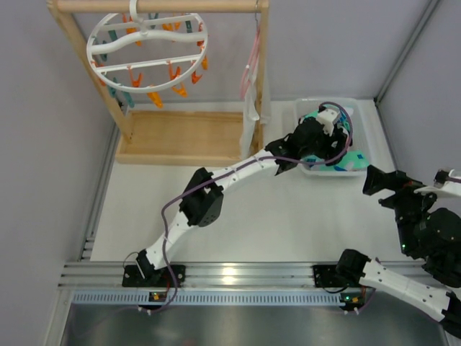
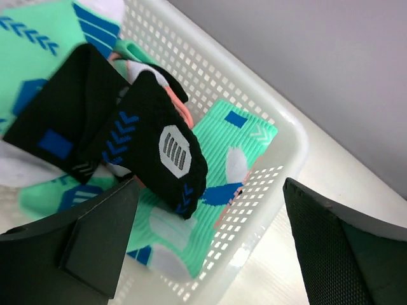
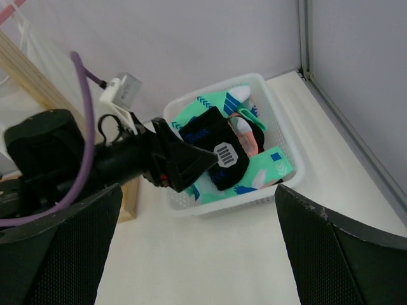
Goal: Remove the socks clipped to the hanger
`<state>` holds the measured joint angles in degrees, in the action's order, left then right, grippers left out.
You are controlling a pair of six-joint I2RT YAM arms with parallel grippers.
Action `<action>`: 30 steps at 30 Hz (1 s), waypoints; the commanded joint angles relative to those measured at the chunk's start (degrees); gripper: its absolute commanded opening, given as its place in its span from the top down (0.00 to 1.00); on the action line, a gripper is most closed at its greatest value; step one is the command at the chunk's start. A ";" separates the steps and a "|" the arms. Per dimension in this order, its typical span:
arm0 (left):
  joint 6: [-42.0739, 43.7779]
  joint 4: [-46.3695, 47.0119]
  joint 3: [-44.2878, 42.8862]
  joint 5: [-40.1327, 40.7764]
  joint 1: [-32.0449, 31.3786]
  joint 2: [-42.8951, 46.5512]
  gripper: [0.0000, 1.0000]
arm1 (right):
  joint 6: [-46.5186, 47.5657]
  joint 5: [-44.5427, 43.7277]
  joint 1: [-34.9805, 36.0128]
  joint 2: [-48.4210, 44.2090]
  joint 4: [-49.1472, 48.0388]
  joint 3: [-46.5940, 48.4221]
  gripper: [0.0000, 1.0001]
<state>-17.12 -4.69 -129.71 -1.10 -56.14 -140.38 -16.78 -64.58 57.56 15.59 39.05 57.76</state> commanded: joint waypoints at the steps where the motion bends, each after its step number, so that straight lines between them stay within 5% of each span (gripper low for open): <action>1: 1.48 0.12 4.37 6.10 0.07 9.58 0.02 | -0.45 0.59 -0.52 1.98 -0.11 1.22 0.00; 5: 1.48 -3.73 10.43 12.16 -0.81 16.25 0.02 | 0.07 2.26 -0.43 3.91 0.06 1.66 0.00; 21: -7.04 -11.21 59.47 40.20 -5.12 55.37 0.01 | 3.50 15.24 -2.88 21.14 -5.21 1.92 0.01; 26: -10.73 -21.39 65.63 46.01 -3.98 67.06 0.01 | 3.59 38.00 -24.39 25.18 -8.18 -0.27 0.01; 30: -11.88 -29.48 69.32 42.42 8.01 74.97 0.02 | 3.94 46.01 -35.39 25.45 -8.64 -4.49 0.01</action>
<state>-26.26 -26.04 -61.98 39.90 -56.21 -70.52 -13.61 -30.06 27.88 41.17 34.09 55.00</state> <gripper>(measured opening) 0.985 0.993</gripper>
